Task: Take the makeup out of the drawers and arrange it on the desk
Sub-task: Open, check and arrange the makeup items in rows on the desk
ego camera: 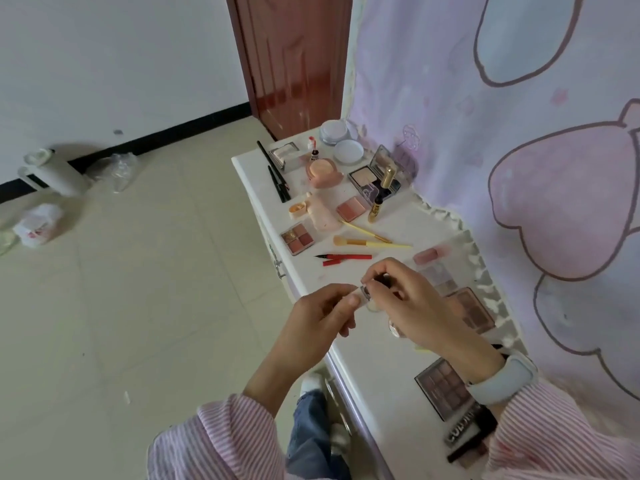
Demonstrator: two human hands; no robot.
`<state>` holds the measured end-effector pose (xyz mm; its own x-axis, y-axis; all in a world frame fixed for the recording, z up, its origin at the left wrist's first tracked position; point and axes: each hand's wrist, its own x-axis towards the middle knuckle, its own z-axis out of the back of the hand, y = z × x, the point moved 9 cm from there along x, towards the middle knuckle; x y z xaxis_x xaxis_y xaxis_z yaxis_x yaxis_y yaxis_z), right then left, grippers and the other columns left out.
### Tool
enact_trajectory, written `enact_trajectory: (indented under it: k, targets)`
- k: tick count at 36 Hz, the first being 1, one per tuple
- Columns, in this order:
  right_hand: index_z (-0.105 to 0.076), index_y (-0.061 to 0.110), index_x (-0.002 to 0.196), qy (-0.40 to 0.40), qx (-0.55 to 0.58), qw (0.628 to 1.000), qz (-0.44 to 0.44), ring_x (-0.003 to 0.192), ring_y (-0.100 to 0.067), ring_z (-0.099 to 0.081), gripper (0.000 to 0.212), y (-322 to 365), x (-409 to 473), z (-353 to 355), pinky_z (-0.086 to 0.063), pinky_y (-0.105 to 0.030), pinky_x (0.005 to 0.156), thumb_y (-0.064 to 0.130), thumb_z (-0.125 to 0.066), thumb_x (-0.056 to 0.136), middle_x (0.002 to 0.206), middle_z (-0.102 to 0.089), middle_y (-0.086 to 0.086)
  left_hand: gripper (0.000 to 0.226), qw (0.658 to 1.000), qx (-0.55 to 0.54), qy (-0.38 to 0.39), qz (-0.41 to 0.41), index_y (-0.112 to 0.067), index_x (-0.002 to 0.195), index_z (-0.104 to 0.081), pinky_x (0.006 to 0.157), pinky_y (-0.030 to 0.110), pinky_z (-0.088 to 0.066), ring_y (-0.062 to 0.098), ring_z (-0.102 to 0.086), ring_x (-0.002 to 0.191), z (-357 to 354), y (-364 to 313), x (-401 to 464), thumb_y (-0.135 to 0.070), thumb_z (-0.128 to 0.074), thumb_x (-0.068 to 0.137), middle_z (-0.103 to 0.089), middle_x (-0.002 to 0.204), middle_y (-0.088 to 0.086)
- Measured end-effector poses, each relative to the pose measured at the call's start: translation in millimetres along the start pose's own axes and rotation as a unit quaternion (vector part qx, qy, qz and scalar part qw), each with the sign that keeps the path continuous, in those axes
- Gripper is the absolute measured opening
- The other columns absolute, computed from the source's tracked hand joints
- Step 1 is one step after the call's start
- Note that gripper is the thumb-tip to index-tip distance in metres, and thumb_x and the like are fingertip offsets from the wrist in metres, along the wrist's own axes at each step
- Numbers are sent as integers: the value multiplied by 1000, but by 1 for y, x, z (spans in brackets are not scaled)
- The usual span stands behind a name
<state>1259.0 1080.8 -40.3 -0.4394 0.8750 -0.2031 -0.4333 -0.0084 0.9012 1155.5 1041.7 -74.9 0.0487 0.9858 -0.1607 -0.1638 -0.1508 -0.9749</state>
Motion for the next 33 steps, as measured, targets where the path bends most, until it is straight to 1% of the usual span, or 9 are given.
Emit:
enact_trajectory:
  k: [3, 6, 9, 11, 14, 20, 25, 30, 33]
  targets:
    - [-54, 11, 84, -5, -17, 1000, -11, 49, -2, -47, 16, -6, 16, 3, -37, -16, 51, 25, -50, 91, 66, -55, 0, 39, 1000, 1, 28, 13, -14, 105, -63, 58, 12, -41, 4, -55, 57, 3, 9, 12, -43, -52, 82, -62, 67, -8]
    - [-54, 14, 82, -9, -59, 998, -24, 61, -10, -53, 19, -18, 32, 6, -43, -26, 62, 31, -49, 90, 67, -58, 5, 10, 999, 11, 46, 23, -19, 93, -63, 59, 12, -41, 4, -55, 58, 8, 21, 25, -24, -55, 91, -62, 69, -7]
    - [-53, 20, 85, 33, -82, 996, -16, 58, -2, -48, 10, -26, 46, 10, -40, -19, 59, 26, -49, 92, 66, -56, 15, 9, 997, 29, 59, 33, -22, 91, -62, 62, 14, -43, 4, -56, 61, 14, 38, 34, -21, -54, 92, -63, 70, -8]
    - [-53, 21, 85, 37, -85, 996, -12, 61, -3, -48, 9, -30, 55, 22, -41, -18, 60, 24, -49, 93, 69, -55, 10, 11, 997, 29, 53, 45, -22, 91, -62, 66, 14, -45, 4, -58, 65, 21, 52, 38, -28, -54, 90, -64, 69, -10]
    - [-58, 19, 88, -8, -44, 999, -31, 66, -11, -50, 9, -40, 71, 50, -41, -16, 60, 20, -50, 92, 76, -57, -5, 14, 998, -1, -4, 63, -19, 94, -60, 71, 14, -47, 5, -63, 75, 37, 71, 41, -30, -53, 88, -69, 78, -7]
    - [-63, 9, 109, -8, 66, 988, -142, 73, -14, -52, 20, -103, 103, 52, -43, -20, 58, 11, -49, 93, 84, -61, -5, 10, 985, -80, -116, 103, -18, 100, -51, 75, 11, -47, 2, -65, 90, 50, 108, 55, -25, -47, 94, -68, 103, -10]
    - [-60, 10, 103, 55, 20, 986, -159, 77, -13, -55, 16, -132, 127, 24, -42, -24, 64, 7, -46, 95, 86, -66, 3, 16, 970, -8, -225, 90, -32, 91, -62, 72, 6, -38, 5, -58, 89, 56, 130, 70, -17, -64, 86, -61, 97, -9]
    - [-53, 20, 107, 111, -77, 987, -92, 84, 9, -55, 15, -129, 144, 1, -39, -6, 70, 14, -52, 93, 96, -60, 13, 26, 958, 67, -272, 61, -35, 87, -62, 71, 7, -37, 7, -55, 84, 55, 138, 80, -14, -74, 77, -59, 82, -21]
    - [-59, 17, 108, 137, -164, 975, -57, 90, -8, -54, 21, -135, 147, -9, -38, -10, 74, 21, -62, 87, 101, -57, 2, 24, 952, 106, -287, 26, -36, 85, -61, 76, 18, -41, 4, -52, 82, 54, 140, 82, -20, -76, 75, -58, 89, -37]
